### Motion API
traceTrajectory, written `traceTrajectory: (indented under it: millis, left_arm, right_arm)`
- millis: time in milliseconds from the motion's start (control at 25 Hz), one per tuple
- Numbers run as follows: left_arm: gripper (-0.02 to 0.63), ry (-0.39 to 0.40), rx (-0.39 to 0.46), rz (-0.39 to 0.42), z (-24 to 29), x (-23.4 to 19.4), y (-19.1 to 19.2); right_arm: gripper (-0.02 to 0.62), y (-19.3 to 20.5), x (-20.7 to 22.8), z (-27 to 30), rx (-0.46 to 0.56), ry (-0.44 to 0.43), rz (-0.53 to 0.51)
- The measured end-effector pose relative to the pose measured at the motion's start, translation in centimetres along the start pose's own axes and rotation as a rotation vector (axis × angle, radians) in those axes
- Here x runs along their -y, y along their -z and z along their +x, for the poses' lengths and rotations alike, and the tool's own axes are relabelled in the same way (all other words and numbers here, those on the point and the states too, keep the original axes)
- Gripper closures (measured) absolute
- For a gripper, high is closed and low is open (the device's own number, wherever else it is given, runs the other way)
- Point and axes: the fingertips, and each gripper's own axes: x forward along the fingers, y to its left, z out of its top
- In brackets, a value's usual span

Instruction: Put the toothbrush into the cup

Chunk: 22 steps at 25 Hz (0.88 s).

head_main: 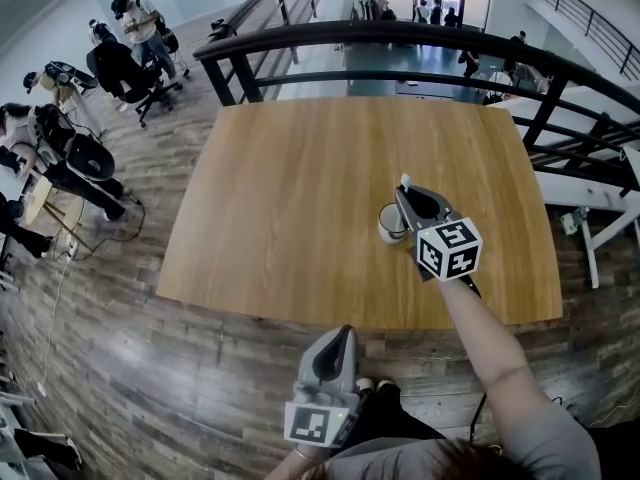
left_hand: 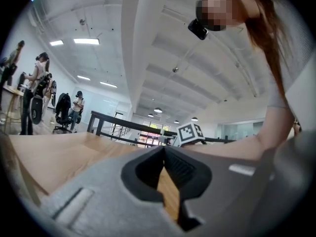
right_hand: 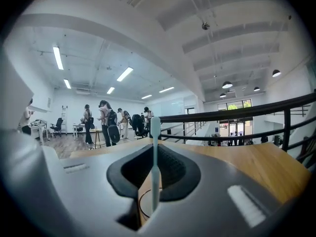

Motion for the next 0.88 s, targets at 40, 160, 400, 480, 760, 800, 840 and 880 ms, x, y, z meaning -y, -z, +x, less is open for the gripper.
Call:
traceTrajectory:
  millis: [40,160,400,480,760,800,840,880]
  left_arm:
    - [0.611,-0.001,0.006,-0.005,-0.1,-0.1,0.0]
    - [0.611,-0.013,0.028,-0.013,-0.1,-0.3,-0.5]
    - [0.611,-0.032,0.018,-0.027,-0.6,-1.0,-0.3]
    - [0.611,-0.044,0.025,-0.013,-0.8,-1.4,-0.4]
    - [0.611,-0.062,0.007,-0.024,-0.9,-2.0,0.0]
    - [0.611,-0.067,0.003,-0.029,-0.9,-2.0,0.0]
    - [0.611,-0.072,-0.003,-0.03,-0.9,-2.0,0.0]
    - [0.611,-0.077,-0.009,-0.028,-0.9,-2.0,0.0]
  right_arm:
    - [0.569,0.6,0.3,0.4,-0.015,0.005,0.0]
    - [0.569,2.0,0.6,1.5,-0.049,0.005,-0.011]
    - [0.569,3.7,0.8,3.3,-0.099,0.008,-0.027]
    - [0.569,4.4,1.0,3.7,-0.12,0.014,-0.023]
    - [0.569,6.2,1.8,4.5,-0.16,0.033,-0.014]
    - [0.569,6.2,1.8,4.6,-0.162,0.035,-0.021]
    - [0.569,6.2,1.9,4.7,-0.162,0.037,-0.025]
    - [0.569,6.1,2.0,4.8,-0.161,0.039,-0.026]
